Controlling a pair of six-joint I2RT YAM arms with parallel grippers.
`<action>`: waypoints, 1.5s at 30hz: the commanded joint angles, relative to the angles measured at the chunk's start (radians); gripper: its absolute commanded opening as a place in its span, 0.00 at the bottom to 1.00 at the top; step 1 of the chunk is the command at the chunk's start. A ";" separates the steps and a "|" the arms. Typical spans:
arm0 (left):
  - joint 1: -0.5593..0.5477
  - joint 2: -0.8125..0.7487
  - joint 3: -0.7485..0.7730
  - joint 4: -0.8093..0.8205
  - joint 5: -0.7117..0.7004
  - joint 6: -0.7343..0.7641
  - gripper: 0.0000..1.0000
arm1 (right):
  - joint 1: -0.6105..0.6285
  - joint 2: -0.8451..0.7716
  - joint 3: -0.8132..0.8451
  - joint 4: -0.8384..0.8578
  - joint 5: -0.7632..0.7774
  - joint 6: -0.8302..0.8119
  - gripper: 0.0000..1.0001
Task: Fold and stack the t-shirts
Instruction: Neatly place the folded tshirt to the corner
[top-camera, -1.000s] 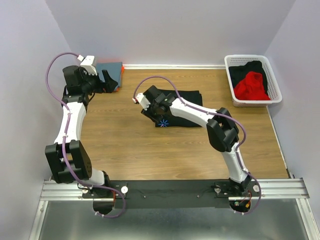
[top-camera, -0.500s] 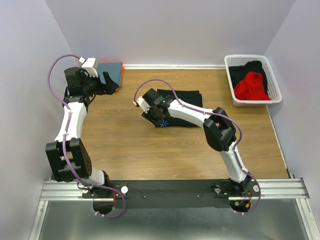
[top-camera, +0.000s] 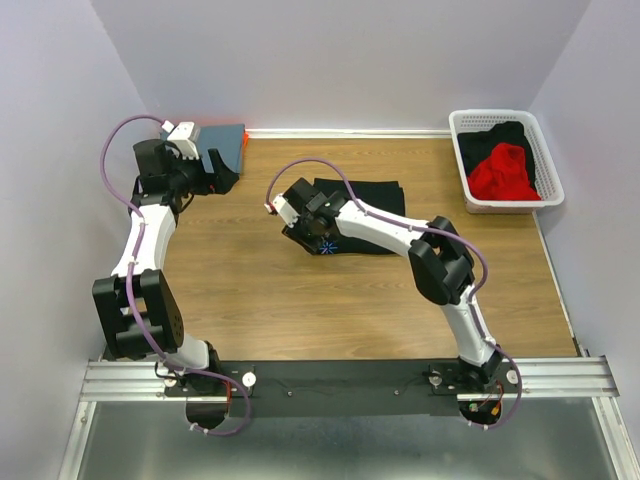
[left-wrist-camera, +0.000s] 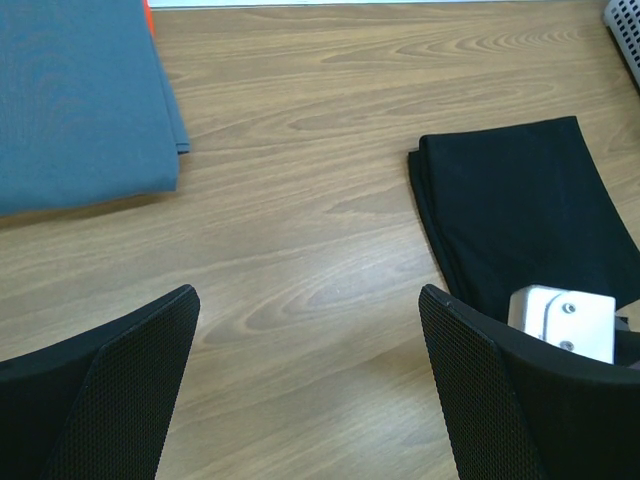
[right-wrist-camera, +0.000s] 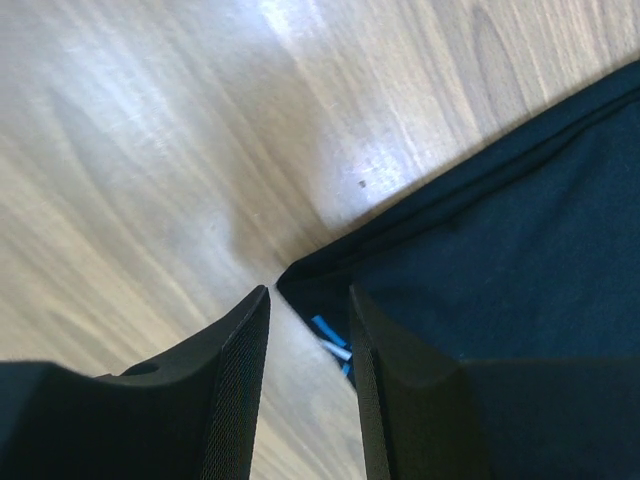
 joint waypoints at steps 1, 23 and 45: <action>-0.001 0.000 -0.021 0.028 0.003 -0.008 0.98 | 0.022 -0.062 -0.022 -0.026 0.003 0.025 0.45; -0.001 -0.003 -0.067 0.045 0.020 -0.016 0.98 | 0.030 0.058 -0.107 0.035 0.083 0.008 0.47; -0.078 -0.046 -0.315 0.233 0.098 -0.240 0.98 | -0.045 -0.125 -0.095 0.055 -0.053 -0.033 0.01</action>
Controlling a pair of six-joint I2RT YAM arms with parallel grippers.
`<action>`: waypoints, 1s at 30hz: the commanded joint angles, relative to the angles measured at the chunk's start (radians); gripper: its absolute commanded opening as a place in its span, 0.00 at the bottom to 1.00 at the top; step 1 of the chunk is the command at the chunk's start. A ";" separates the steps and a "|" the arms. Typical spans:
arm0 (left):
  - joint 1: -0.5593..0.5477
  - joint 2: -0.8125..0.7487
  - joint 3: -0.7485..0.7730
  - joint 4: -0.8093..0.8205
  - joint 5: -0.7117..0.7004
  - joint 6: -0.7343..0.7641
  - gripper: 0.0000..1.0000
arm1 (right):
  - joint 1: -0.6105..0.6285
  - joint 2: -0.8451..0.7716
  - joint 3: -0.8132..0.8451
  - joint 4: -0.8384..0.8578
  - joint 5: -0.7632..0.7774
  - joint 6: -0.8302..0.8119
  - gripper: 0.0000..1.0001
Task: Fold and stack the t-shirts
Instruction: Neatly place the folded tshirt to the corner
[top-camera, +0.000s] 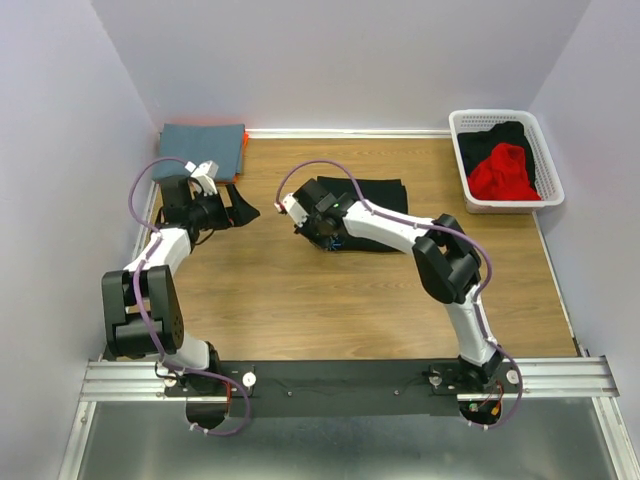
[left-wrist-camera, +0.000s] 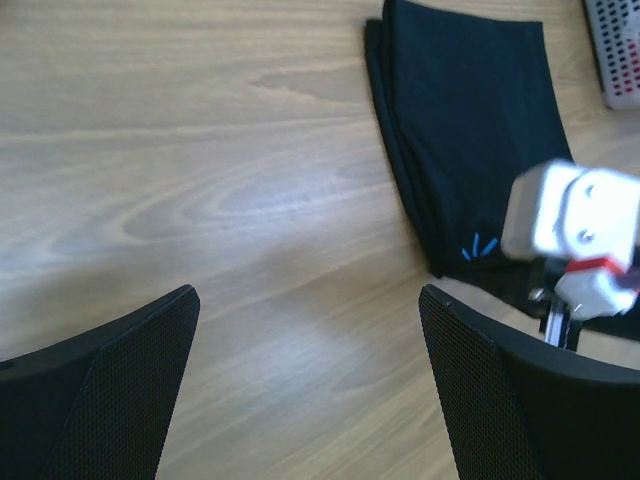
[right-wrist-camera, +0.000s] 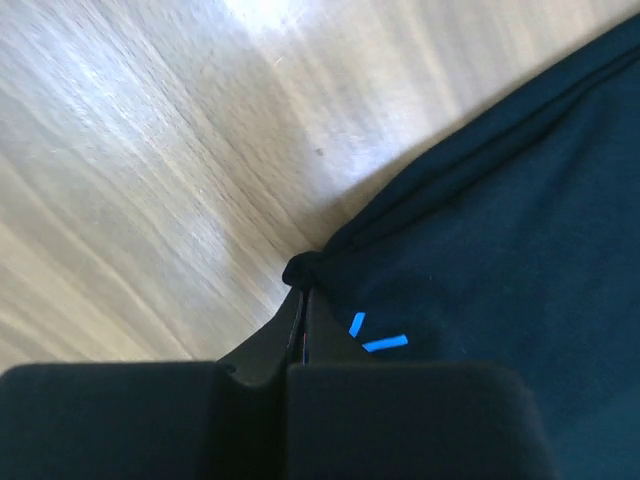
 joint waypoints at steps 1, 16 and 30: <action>-0.042 -0.045 -0.026 0.082 -0.011 -0.115 0.98 | -0.020 -0.103 0.007 -0.008 -0.095 -0.023 0.01; -0.200 0.284 0.014 0.344 -0.024 -0.547 0.95 | -0.026 -0.111 0.026 -0.003 -0.158 -0.026 0.01; -0.315 0.556 0.170 0.517 -0.088 -0.772 0.93 | -0.034 -0.115 0.058 0.002 -0.210 0.005 0.01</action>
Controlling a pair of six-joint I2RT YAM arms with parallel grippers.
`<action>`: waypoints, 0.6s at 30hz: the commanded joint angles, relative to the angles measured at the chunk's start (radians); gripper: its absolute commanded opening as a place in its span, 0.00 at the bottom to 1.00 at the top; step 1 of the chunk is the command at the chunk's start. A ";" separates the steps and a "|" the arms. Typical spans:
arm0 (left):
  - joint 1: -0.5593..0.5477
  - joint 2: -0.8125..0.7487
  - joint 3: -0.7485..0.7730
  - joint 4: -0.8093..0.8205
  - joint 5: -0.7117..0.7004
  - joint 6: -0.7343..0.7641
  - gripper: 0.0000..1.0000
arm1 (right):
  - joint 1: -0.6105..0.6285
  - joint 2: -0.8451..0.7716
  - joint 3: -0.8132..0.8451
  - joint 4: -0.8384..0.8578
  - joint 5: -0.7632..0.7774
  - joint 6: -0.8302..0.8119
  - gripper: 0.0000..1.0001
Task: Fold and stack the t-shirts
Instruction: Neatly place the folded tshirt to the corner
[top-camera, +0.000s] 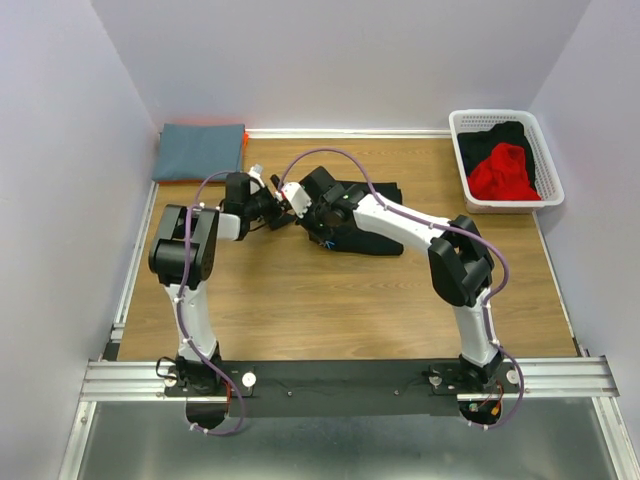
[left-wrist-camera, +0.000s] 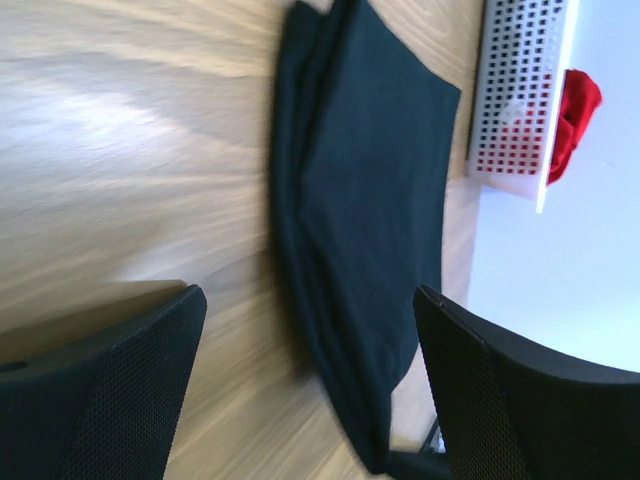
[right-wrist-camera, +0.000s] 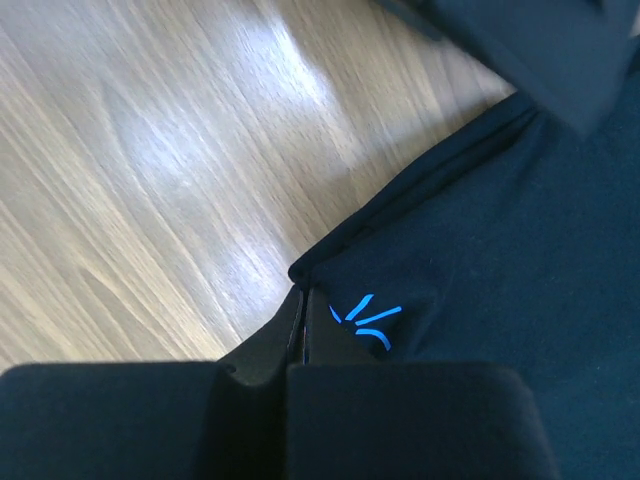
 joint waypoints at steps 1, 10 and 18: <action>-0.056 0.058 0.032 0.061 -0.056 -0.075 0.93 | -0.004 -0.010 0.067 0.004 -0.050 0.032 0.00; -0.107 0.079 0.014 0.063 -0.121 -0.127 0.93 | -0.014 -0.010 0.118 0.010 -0.051 0.049 0.00; -0.136 0.139 0.109 0.075 -0.165 -0.162 0.79 | -0.012 0.011 0.120 0.016 -0.074 0.069 0.01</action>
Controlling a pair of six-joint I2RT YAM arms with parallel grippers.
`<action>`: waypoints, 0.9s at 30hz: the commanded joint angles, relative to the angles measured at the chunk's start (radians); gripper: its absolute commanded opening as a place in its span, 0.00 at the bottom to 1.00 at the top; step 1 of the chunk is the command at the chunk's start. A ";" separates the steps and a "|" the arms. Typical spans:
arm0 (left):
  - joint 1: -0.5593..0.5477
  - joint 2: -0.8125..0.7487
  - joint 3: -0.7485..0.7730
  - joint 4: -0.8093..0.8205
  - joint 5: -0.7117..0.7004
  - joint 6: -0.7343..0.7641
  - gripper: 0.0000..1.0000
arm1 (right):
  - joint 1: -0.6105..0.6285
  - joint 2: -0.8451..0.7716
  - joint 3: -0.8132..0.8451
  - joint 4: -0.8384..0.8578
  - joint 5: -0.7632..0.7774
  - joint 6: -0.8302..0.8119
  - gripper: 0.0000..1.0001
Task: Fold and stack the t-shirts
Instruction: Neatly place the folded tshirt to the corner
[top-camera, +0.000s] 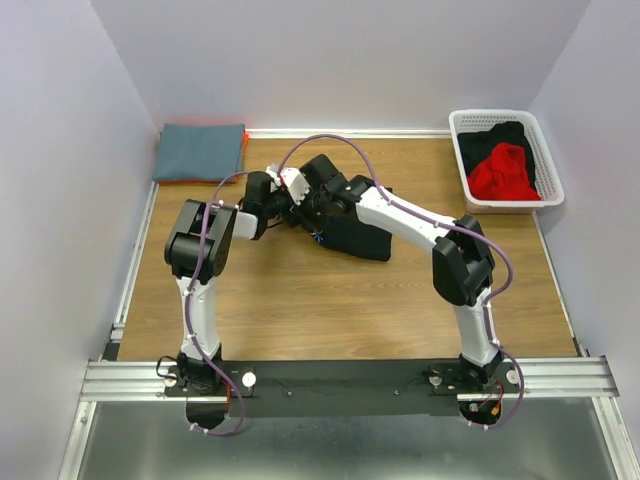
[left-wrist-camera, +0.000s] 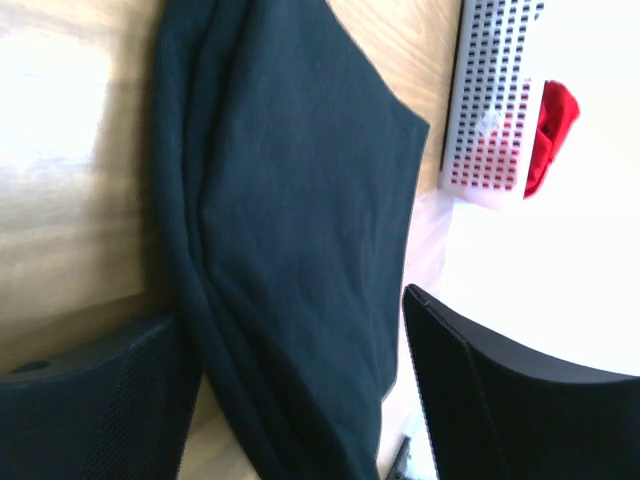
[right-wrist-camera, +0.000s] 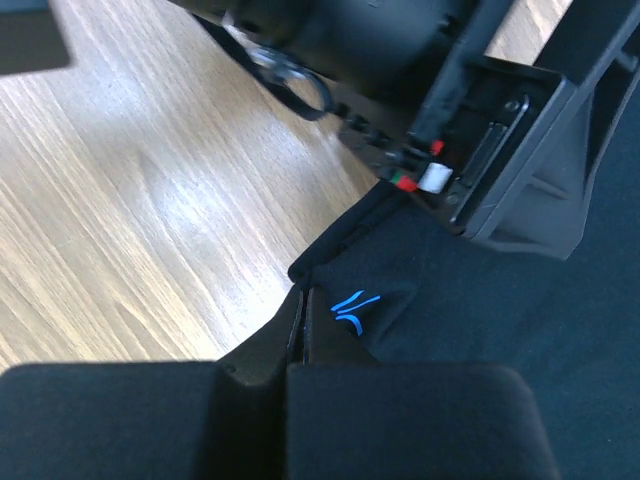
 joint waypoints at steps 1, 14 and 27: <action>-0.020 0.058 0.043 -0.007 -0.084 -0.017 0.76 | 0.001 0.012 0.027 0.014 -0.036 0.024 0.00; -0.045 0.121 0.134 0.012 -0.148 -0.063 0.57 | 0.001 0.047 0.056 0.051 -0.021 0.063 0.00; -0.036 0.062 0.451 -0.534 -0.381 0.439 0.00 | -0.028 -0.005 0.018 0.065 0.010 0.135 0.84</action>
